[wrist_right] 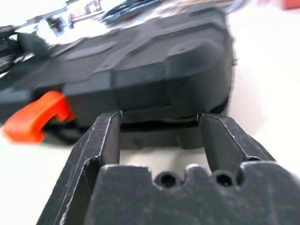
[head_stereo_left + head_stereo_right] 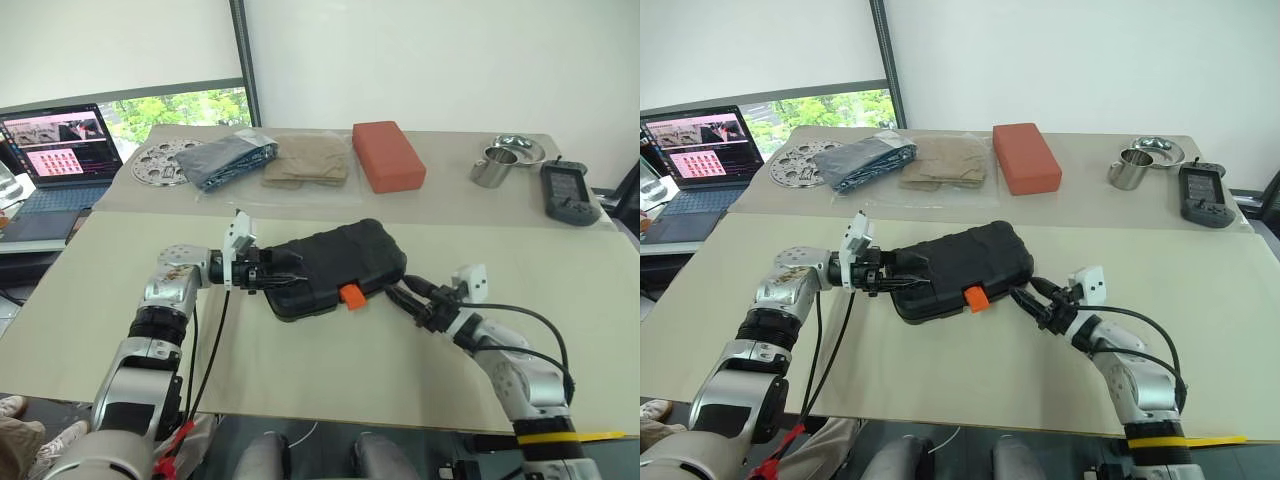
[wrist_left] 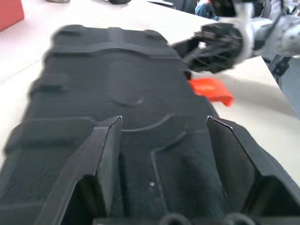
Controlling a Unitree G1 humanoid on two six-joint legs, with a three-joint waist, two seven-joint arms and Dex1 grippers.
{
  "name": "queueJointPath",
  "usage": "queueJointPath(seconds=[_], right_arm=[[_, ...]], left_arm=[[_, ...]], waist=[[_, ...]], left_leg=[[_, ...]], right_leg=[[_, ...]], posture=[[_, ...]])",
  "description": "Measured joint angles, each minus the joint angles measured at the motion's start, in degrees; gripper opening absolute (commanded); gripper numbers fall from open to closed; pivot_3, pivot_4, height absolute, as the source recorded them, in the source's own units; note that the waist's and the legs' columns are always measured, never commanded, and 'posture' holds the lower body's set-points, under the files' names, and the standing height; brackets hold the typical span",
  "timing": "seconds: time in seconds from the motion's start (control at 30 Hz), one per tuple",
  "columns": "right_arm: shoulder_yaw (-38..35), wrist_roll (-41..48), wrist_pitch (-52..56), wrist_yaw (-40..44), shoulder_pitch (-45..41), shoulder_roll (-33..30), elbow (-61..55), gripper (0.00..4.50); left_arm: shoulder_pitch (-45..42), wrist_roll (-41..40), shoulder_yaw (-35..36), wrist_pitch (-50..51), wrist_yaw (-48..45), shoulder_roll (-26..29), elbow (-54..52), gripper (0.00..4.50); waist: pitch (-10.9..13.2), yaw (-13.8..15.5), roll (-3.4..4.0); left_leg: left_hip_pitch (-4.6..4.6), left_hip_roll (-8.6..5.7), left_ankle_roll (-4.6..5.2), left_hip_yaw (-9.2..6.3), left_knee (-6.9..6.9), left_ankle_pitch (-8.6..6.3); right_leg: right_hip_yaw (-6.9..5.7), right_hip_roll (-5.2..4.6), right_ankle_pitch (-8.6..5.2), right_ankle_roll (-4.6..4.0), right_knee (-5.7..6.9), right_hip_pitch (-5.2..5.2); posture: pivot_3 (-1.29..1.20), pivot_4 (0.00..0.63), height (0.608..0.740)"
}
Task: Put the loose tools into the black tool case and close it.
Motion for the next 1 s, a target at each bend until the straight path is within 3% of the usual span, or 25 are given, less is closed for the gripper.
queueJointPath(seconds=[0.17,0.37,0.47,0.67,0.77,0.97,1.0], right_arm=[[-0.4,-0.7,5.4,-4.0,2.0,-0.3,-6.5,2.99],[-0.8,5.5,27.0,-10.0,3.2,-8.9,-27.2,2.99],[0.3,7.9,33.5,-12.5,2.9,-8.7,-33.0,2.99],[7.6,2.5,36.5,-17.1,-0.4,-7.0,-34.9,2.99],[7.6,2.5,36.5,-17.2,-0.5,-5.8,-34.9,2.33],[7.6,1.8,36.9,-16.5,-0.3,-6.4,-34.9,0.19],[7.5,1.5,36.9,-16.5,-0.2,-6.6,-34.9,0.06]], left_arm=[[0.2,-0.1,-0.4,0.0,1.8,-1.1,-0.5,3.07],[1.2,-0.1,-0.8,0.0,3.4,-1.8,-1.5,3.07],[1.5,-0.1,-1.0,-0.2,4.0,-2.0,-1.9,3.07],[1.9,0.0,-1.3,-0.6,5.0,-2.7,-2.7,3.07],[2.0,0.0,-1.8,-0.8,5.6,-2.9,-3.2,3.16],[2.1,0.0,-2.1,-0.8,5.9,-3.2,-3.6,3.16],[2.1,0.0,-2.1,-0.8,6.0,-3.2,-3.6,3.16]], waist=[[0.0,0.2,0.07],[-0.2,0.3,0.08],[-0.2,0.2,-0.01],[-0.3,0.5,0.00],[-0.3,0.9,0.00],[-0.3,1.3,0.01],[-0.3,1.3,0.01]], left_leg=[[-0.05,-0.01,0.00,-0.08,-0.01,0.00],[0.00,-0.01,0.00,-0.38,-0.04,0.00],[-0.01,-0.01,0.00,-0.48,-0.04,0.00],[-0.08,-0.07,0.00,-0.52,-0.01,0.00],[-0.11,-0.09,0.00,-0.54,-0.01,0.00],[-0.12,-0.09,0.00,-0.53,-0.01,0.00],[-0.12,-0.08,0.00,-0.53,-0.01,0.00]], right_leg=[[0.02,-0.01,0.00,0.00,-0.01,0.01],[0.03,-0.05,-0.01,0.02,-0.04,0.07],[0.01,0.03,-0.08,0.13,-0.07,0.08],[0.04,0.02,-0.15,0.25,-0.12,0.07],[0.04,0.01,-0.13,0.22,-0.14,0.07],[0.03,0.02,-0.13,0.22,-0.20,0.07],[0.02,0.02,-0.13,0.22,-0.20,0.07]], posture=[[0.00,0.150,0.740],[0.00,0.150,0.740],[0.00,0.150,0.740],[0.00,0.150,0.740],[0.00,0.150,0.740],[0.00,0.150,0.740],[0.00,0.150,0.740]])
